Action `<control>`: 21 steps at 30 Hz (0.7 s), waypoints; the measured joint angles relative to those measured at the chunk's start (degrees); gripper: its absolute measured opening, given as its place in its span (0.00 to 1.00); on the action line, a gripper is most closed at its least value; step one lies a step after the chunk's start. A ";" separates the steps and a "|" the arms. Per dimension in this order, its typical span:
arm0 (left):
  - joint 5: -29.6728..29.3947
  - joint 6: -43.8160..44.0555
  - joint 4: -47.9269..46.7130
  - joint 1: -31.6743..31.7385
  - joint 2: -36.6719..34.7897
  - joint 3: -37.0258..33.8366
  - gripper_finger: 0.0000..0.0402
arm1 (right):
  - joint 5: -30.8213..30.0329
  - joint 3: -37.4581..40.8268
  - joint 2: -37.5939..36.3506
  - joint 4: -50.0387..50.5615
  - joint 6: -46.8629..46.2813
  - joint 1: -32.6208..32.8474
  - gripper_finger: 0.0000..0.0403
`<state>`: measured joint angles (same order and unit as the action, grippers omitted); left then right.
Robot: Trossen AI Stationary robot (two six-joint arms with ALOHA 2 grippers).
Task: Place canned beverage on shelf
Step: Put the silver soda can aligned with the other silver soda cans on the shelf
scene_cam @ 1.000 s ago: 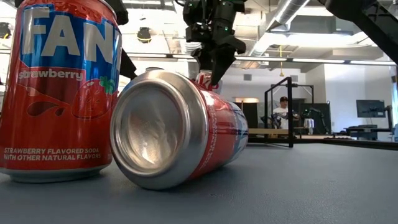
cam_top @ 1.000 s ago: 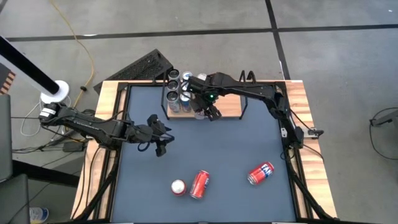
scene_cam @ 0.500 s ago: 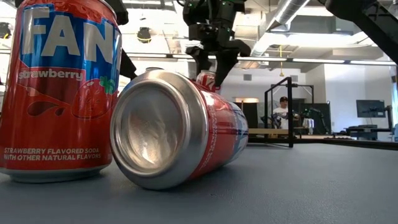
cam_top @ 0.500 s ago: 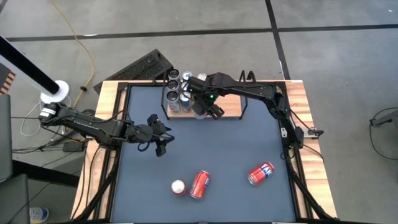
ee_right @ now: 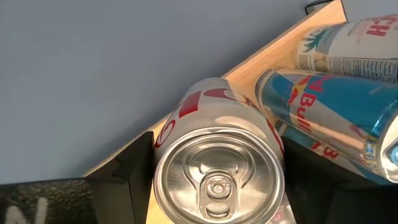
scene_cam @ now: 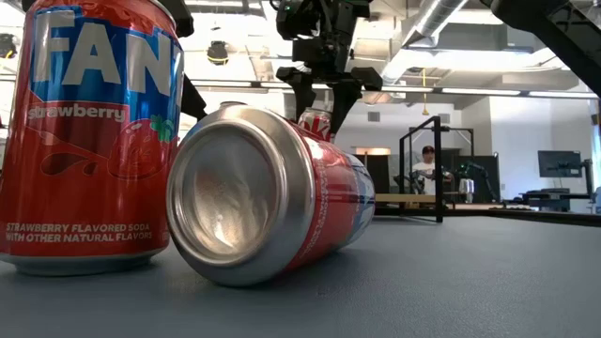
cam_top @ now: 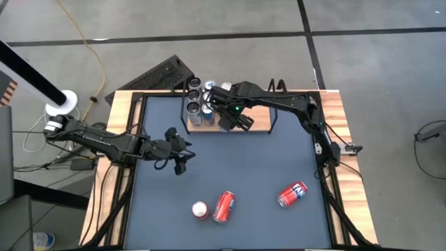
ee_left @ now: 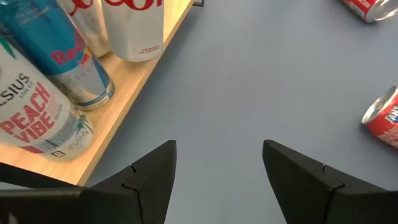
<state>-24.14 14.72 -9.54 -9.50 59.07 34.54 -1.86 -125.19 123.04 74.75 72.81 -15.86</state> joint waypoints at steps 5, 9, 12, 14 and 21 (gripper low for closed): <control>-0.55 -0.02 0.00 0.00 0.00 0.00 0.57 | -1.40 0.00 0.00 0.11 5.36 0.02 0.67; -0.58 -0.02 0.00 0.00 0.00 0.00 0.57 | -1.36 0.00 0.02 -0.23 7.05 0.07 0.67; -0.72 -0.09 0.00 0.00 0.00 0.00 0.57 | -1.34 0.00 0.11 -0.21 7.17 -0.03 0.67; -0.72 -0.50 0.00 0.00 0.00 0.00 0.57 | -1.31 -0.02 0.83 -0.24 7.19 -0.04 0.67; -0.72 -0.52 -0.02 0.00 0.00 -0.01 0.57 | -3.76 2.58 0.78 -1.80 7.23 0.01 0.67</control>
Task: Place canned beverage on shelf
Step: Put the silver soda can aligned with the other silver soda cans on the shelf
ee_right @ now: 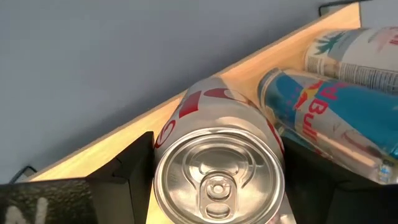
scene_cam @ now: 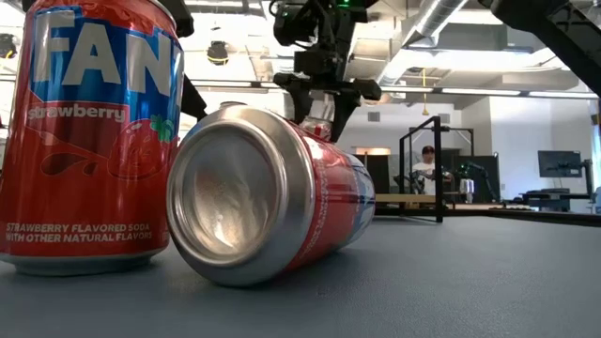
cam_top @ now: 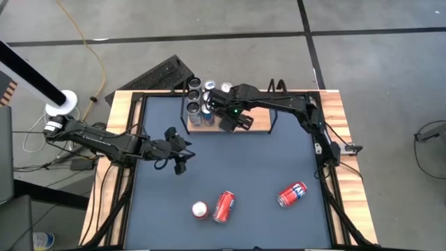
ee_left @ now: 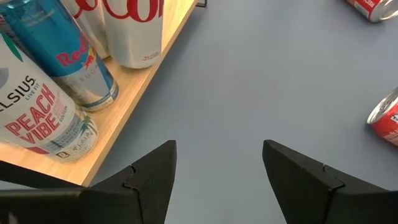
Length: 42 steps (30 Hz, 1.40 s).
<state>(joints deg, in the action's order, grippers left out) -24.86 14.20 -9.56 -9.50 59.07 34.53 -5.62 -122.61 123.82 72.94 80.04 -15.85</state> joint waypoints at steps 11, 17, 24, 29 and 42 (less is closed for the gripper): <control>-1.19 -0.04 0.00 0.00 0.02 -0.01 0.57 | -2.41 0.97 -0.12 -3.76 -6.67 0.01 0.75; -1.42 0.02 0.02 0.00 0.02 -0.01 0.57 | -3.86 1.07 -0.01 -3.97 -10.21 -0.02 0.82; -1.42 0.06 0.20 0.00 0.02 -0.01 0.57 | -3.68 1.07 -0.35 -4.45 -11.10 1.32 0.82; -1.44 0.09 0.48 0.00 0.02 -0.01 0.57 | -3.74 1.07 -0.68 -4.66 -11.52 2.18 0.82; -1.45 1.14 0.50 0.00 0.02 -0.01 0.57 | -6.54 1.07 -0.91 -4.94 -11.67 1.74 0.82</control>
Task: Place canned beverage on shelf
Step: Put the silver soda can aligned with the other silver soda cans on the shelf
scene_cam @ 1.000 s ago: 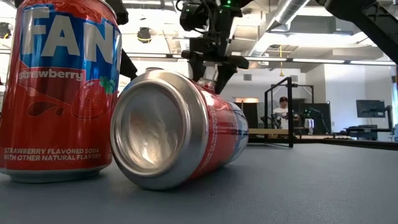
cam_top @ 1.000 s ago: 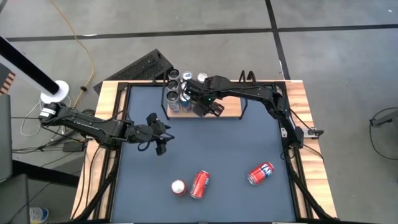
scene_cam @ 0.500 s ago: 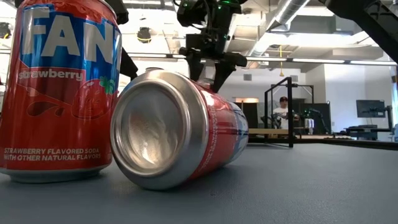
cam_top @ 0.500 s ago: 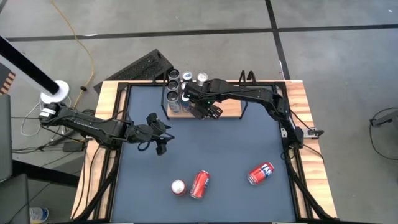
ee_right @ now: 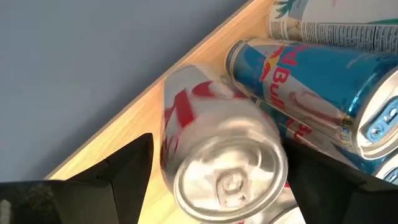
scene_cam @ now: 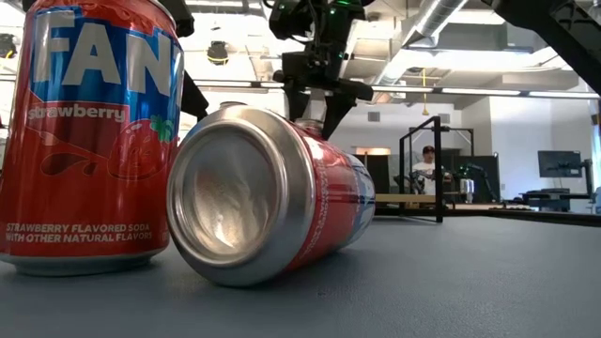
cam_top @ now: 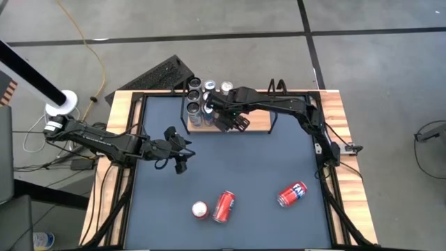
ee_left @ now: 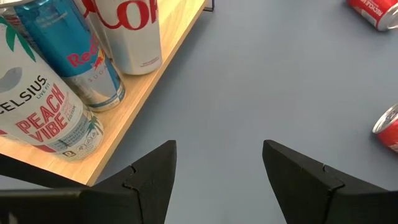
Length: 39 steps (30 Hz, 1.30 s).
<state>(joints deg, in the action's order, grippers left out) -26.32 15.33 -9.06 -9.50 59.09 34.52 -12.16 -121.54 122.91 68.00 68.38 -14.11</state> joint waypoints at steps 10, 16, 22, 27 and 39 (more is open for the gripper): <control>-0.01 -0.02 0.23 0.00 0.00 0.00 0.57 | -0.40 -0.13 -0.55 -2.22 -0.92 0.23 0.82; -0.01 -0.04 0.61 0.00 0.00 0.00 0.57 | -3.67 -0.09 -1.29 -2.11 -1.01 0.58 0.82; -0.05 -0.04 1.22 0.00 0.00 0.00 0.57 | -3.57 -2.02 -4.09 -1.72 -7.94 3.48 0.82; -0.05 -0.05 1.48 0.00 0.00 0.00 0.57 | -2.04 -2.58 -5.59 1.42 -30.42 5.35 0.81; -0.03 0.00 2.54 0.00 0.00 0.00 0.57 | 1.64 5.59 -5.66 0.83 -47.82 7.41 0.36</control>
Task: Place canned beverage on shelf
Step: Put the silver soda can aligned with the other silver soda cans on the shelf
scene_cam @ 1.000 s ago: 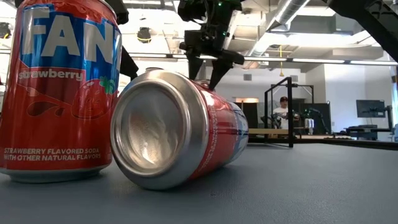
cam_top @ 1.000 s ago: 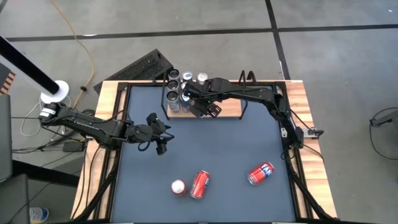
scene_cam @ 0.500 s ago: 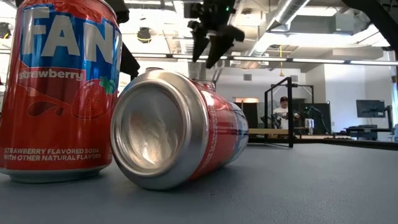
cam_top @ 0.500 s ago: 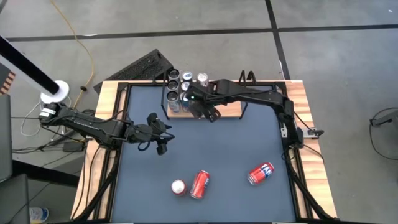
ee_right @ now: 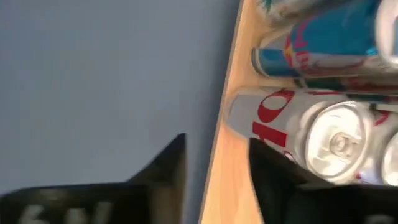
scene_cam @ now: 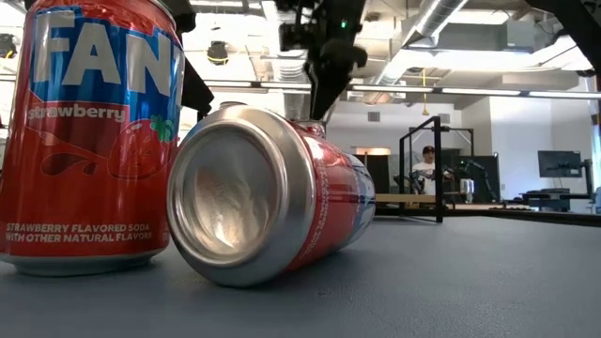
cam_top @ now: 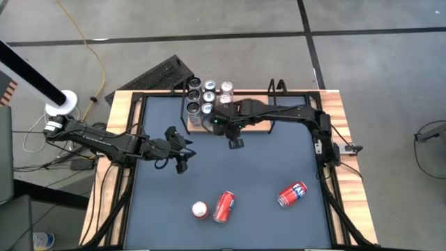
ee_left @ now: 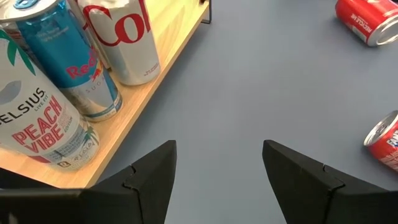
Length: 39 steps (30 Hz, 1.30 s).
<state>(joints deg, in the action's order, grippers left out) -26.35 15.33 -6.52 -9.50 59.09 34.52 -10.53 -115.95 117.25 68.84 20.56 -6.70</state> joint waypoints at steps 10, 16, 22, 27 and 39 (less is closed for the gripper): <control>0.39 0.26 -0.04 0.00 0.00 0.00 0.57 | -0.13 7.54 0.11 -8.61 2.84 -0.07 0.02; 0.32 0.89 -0.07 0.00 0.00 0.00 0.57 | -0.11 7.50 0.16 -10.41 2.84 -2.17 0.04; 0.24 0.87 -0.07 0.00 0.00 0.00 0.57 | -0.22 7.50 0.17 -11.12 3.09 -4.11 0.01; 0.17 0.85 -0.07 0.00 0.00 0.00 0.57 | -0.20 7.49 0.20 -10.67 2.42 -4.72 0.00; 0.08 0.86 -0.07 0.00 0.00 0.00 0.57 | -3.01 7.50 0.20 -10.71 2.36 -4.70 0.00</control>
<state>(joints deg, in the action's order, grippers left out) -26.26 16.19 -6.59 -9.50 59.09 34.52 -13.54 -108.45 117.45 58.13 22.92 -11.40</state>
